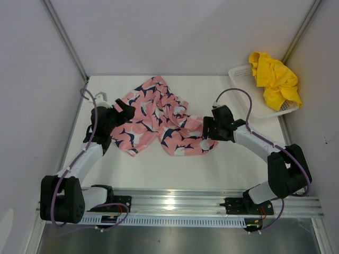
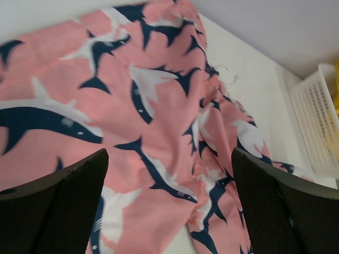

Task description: Fold and stack the shorts

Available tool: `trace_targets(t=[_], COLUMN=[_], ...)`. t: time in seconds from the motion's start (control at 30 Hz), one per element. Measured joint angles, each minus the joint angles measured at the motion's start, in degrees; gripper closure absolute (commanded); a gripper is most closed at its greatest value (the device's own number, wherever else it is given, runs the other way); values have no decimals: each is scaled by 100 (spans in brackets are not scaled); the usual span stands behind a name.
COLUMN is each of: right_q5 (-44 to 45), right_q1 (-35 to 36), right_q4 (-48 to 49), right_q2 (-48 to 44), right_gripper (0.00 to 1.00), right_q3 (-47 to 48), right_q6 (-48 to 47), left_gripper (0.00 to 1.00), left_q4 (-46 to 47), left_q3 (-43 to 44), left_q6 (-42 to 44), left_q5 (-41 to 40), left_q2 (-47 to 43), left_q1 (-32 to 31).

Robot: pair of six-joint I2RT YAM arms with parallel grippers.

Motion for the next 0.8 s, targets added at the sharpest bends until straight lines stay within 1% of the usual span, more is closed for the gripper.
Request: trace_targets(t=[0.07, 0.1, 0.13, 0.2, 0.23, 0.3, 0.33, 0.53, 0.6, 0.7, 0.8], right_q5=[2, 9, 22, 61, 72, 111, 125, 96, 0, -369, -1073], right_q1=[28, 52, 98, 236, 315, 468, 529, 804, 940, 1261, 1456], right_q4=[0, 0, 7, 55, 85, 129, 133, 0, -120, -310, -238], right_q2=[70, 114, 166, 225, 225, 225, 225, 170, -50, -575, -1086], right_gripper=[38, 45, 56, 63, 73, 86, 99, 100, 100, 100, 100], right_q3=[-129, -142, -149, -177, -219, -302, -337, -525, -634, -726, -737], right_q6=[-11, -2, 4, 50, 83, 131, 186, 636, 953, 1486, 2017], left_gripper=[1, 1, 1, 1, 1, 1, 1, 1, 1, 1, 1], left_q4=[-72, -85, -116, -144, -173, -232, -273, -424, -446, -527, -658], left_q3=[199, 289, 435, 640, 743, 927, 1032, 1873, 2155, 2564, 2964], left_q6=[74, 101, 131, 181, 205, 269, 297, 361, 361, 358, 363], left_q5=[63, 107, 210, 289, 323, 369, 407, 621, 638, 638, 581], left_q2=[280, 444, 721, 1182, 1432, 1919, 2155, 3447, 3788, 4216, 4570], left_q1=[-382, -472, -560, -669, -728, -870, -940, -1176, -1209, -1220, -1220])
